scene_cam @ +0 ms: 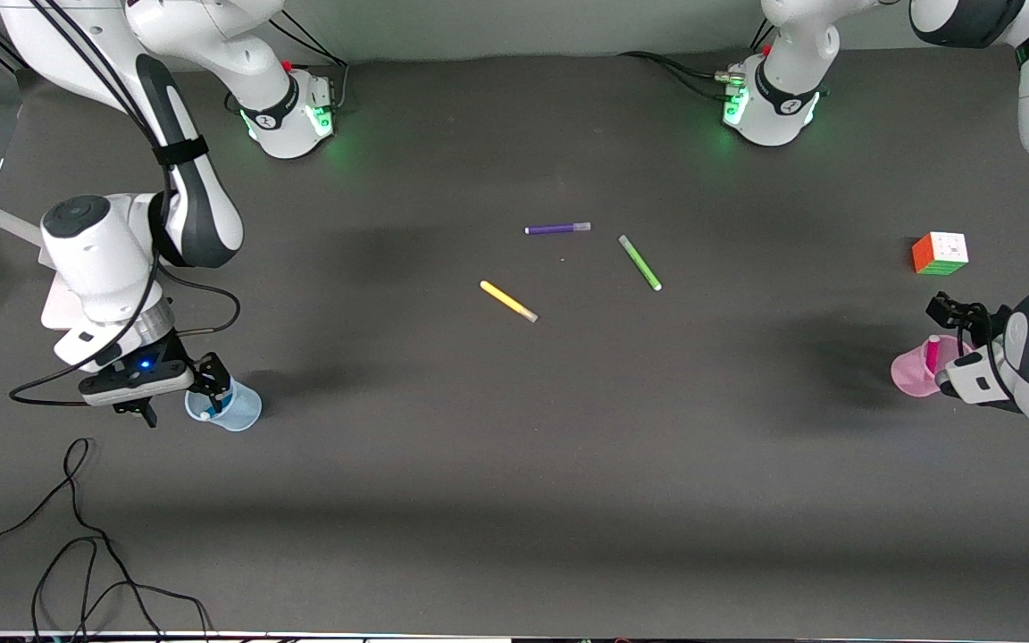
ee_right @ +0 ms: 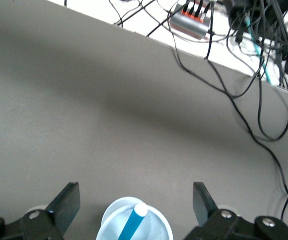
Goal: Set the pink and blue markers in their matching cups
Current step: 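Lower the blue marker into the blue cup while the left gripper lowers pink, then open both grippers and lift them away from the cups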
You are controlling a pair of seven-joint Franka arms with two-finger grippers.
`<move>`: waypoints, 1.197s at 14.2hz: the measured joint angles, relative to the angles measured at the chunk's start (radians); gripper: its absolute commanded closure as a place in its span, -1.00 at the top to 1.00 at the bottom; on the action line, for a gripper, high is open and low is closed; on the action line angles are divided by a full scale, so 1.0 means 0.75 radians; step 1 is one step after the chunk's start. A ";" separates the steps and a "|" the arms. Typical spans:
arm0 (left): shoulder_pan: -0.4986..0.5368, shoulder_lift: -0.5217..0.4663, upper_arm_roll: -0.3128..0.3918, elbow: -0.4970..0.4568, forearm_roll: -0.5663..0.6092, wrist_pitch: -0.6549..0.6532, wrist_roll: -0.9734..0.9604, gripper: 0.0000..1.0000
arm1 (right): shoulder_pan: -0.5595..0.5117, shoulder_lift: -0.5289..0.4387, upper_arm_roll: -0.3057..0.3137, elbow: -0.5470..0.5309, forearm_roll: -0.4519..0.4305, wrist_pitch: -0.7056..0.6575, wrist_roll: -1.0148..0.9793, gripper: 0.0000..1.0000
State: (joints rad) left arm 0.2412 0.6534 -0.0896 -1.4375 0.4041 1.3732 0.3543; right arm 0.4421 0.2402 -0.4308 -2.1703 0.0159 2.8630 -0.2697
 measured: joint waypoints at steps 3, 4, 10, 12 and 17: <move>-0.012 -0.118 -0.035 0.026 -0.108 -0.012 -0.052 0.99 | 0.007 -0.035 0.006 0.120 0.000 -0.246 0.055 1.00; -0.029 -0.181 -0.043 0.025 -0.142 -0.032 -0.101 0.99 | 0.010 -0.051 0.007 0.151 0.000 -0.323 0.076 1.00; -0.169 -0.682 -0.053 -0.308 -0.372 0.099 -0.442 0.99 | 0.012 -0.143 0.009 0.342 0.000 -0.836 0.163 1.00; -0.187 -0.864 -0.053 -0.509 -0.419 0.229 -0.503 0.99 | 0.012 -0.179 0.009 0.389 0.000 -0.974 0.173 1.00; -0.217 -1.016 -0.053 -0.555 -0.433 0.380 -0.527 0.99 | 0.012 -0.287 0.009 0.552 0.000 -1.402 0.226 1.00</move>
State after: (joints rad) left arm 0.0782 -0.1089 -0.1294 -1.8537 0.0793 1.6584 -0.0407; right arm 0.4511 0.0247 -0.4243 -1.7561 0.0163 1.8114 -0.1005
